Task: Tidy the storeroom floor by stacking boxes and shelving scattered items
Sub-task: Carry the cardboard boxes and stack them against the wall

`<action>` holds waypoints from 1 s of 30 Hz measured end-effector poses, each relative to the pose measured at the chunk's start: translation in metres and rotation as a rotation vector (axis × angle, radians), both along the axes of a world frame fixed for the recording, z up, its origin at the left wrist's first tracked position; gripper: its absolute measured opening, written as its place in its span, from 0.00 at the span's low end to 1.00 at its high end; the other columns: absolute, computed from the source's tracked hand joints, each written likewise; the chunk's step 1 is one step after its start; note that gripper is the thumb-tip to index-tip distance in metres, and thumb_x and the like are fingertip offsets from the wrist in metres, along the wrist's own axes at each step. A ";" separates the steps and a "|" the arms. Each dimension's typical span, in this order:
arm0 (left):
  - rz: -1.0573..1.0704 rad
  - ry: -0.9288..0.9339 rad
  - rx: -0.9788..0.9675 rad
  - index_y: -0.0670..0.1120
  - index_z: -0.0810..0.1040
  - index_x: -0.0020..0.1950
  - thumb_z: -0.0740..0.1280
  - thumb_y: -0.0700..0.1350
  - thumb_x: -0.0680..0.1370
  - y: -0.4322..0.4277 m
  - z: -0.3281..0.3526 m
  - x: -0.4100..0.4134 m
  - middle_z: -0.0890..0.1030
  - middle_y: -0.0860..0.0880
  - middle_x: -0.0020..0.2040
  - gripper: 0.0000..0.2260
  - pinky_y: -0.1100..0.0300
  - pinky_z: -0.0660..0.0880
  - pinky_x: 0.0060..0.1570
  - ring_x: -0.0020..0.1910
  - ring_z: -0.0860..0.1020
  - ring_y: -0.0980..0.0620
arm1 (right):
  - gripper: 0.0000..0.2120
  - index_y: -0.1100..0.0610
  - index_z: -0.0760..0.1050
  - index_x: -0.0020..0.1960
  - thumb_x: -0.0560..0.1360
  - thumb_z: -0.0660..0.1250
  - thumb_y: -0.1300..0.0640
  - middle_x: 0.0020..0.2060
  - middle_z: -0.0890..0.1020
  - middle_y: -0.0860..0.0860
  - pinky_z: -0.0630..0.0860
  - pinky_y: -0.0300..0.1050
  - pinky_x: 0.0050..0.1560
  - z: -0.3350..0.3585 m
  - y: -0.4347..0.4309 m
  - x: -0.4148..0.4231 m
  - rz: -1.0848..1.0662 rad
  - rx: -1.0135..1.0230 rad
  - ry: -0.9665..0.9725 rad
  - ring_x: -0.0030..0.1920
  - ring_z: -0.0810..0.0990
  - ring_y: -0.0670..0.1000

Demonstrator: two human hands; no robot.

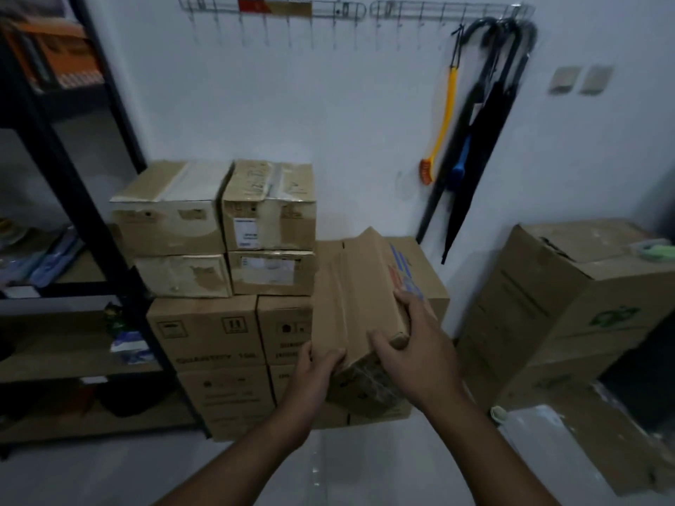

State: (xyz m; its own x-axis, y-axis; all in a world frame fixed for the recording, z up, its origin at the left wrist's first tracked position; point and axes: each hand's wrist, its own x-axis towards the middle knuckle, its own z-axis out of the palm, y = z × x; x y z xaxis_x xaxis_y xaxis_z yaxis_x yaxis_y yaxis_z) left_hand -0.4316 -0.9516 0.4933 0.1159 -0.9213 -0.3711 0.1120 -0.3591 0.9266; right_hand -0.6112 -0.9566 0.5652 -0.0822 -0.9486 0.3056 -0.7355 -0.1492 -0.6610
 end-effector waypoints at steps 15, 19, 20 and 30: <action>-0.022 0.067 0.015 0.52 0.79 0.66 0.71 0.74 0.64 -0.261 -0.111 -0.024 0.84 0.49 0.60 0.38 0.38 0.77 0.61 0.57 0.83 0.45 | 0.35 0.43 0.61 0.73 0.69 0.64 0.33 0.68 0.72 0.49 0.75 0.54 0.63 -0.020 -0.228 -0.009 -0.002 0.084 0.193 0.64 0.73 0.56; -0.066 0.168 0.072 0.45 0.81 0.64 0.75 0.66 0.65 -0.331 -0.158 -0.023 0.84 0.41 0.59 0.35 0.35 0.75 0.63 0.57 0.83 0.39 | 0.32 0.40 0.62 0.69 0.68 0.65 0.35 0.69 0.72 0.47 0.70 0.55 0.66 -0.030 -0.289 -0.002 0.033 0.111 0.247 0.69 0.70 0.55; -0.074 0.205 0.097 0.44 0.81 0.64 0.75 0.64 0.64 -0.340 -0.151 -0.024 0.84 0.41 0.59 0.36 0.36 0.75 0.64 0.58 0.83 0.38 | 0.32 0.40 0.62 0.70 0.68 0.65 0.35 0.71 0.71 0.47 0.68 0.56 0.69 -0.036 -0.301 0.000 0.046 0.115 0.262 0.73 0.67 0.55; -0.023 0.103 -0.039 0.44 0.78 0.63 0.59 0.40 0.85 -0.369 -0.041 -0.017 0.81 0.46 0.58 0.11 0.72 0.74 0.51 0.52 0.82 0.57 | 0.37 0.41 0.62 0.76 0.70 0.65 0.32 0.80 0.61 0.43 0.52 0.59 0.80 -0.058 -0.363 0.015 0.202 0.113 0.257 0.82 0.52 0.50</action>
